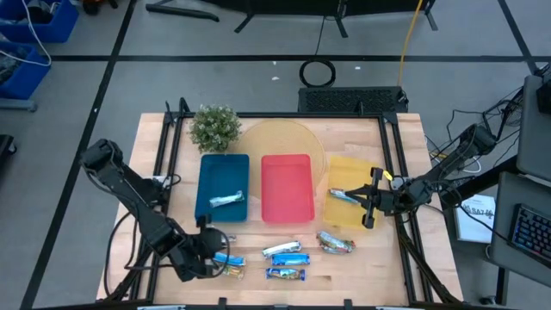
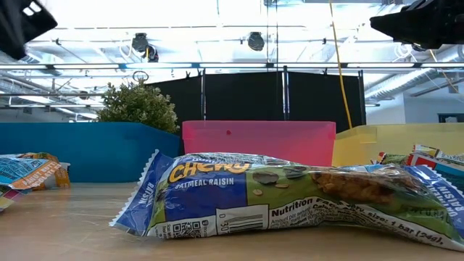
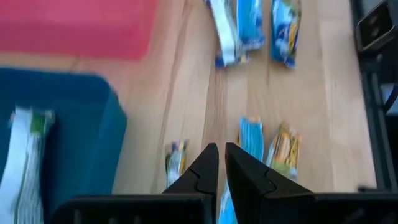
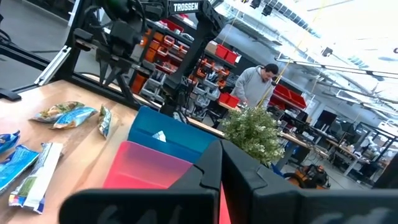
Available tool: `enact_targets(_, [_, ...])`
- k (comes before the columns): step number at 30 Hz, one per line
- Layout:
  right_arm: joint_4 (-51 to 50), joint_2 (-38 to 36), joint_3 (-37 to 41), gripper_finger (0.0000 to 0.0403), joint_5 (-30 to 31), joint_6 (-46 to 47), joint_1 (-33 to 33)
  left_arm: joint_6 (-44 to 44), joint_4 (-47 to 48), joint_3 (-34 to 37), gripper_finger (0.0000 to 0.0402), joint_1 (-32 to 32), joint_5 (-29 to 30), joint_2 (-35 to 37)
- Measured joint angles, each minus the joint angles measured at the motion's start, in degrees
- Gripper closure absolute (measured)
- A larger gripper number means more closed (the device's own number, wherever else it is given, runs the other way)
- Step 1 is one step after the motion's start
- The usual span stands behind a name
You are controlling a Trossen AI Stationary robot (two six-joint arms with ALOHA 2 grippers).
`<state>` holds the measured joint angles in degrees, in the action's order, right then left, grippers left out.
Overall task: Pick and place Granola Bars by type
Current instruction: Put the yellow granola bar into the blue bin
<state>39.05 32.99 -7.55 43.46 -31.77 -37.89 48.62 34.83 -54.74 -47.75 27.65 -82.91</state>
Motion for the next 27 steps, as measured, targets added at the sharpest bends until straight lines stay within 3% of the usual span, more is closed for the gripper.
enact_targets(6, [0.0, 0.0, 0.0, 0.0403, 0.0, -0.4, 0.0, 6.9, 6.3, 0.0, 0.0345, 0.0, -6.9, -0.5])
enact_targets(9, [0.0, 0.0, 0.0, 0.0403, 0.0, 0.2, 0.0, 8.2, 6.2, 0.0, 0.0309, 0.2, -14.3, -2.2])
enact_targets(13, [-0.2, 0.0, 0.0, 0.0403, 0.0, 0.9, 0.0, 11.4, 6.8, 0.0, 0.0244, 0.1, -18.8, -4.2])
enact_targets(20, [-0.2, 0.0, 0.0, 0.0403, 0.0, 0.8, 0.0, 12.9, 13.4, 0.0, 0.0154, 0.1, -20.1, -7.6])
enact_targets(27, [-0.2, 0.0, 0.0, 0.0403, 0.0, 0.7, 0.0, 11.9, 15.6, 0.0, 0.0129, 0.3, -20.7, -9.7])
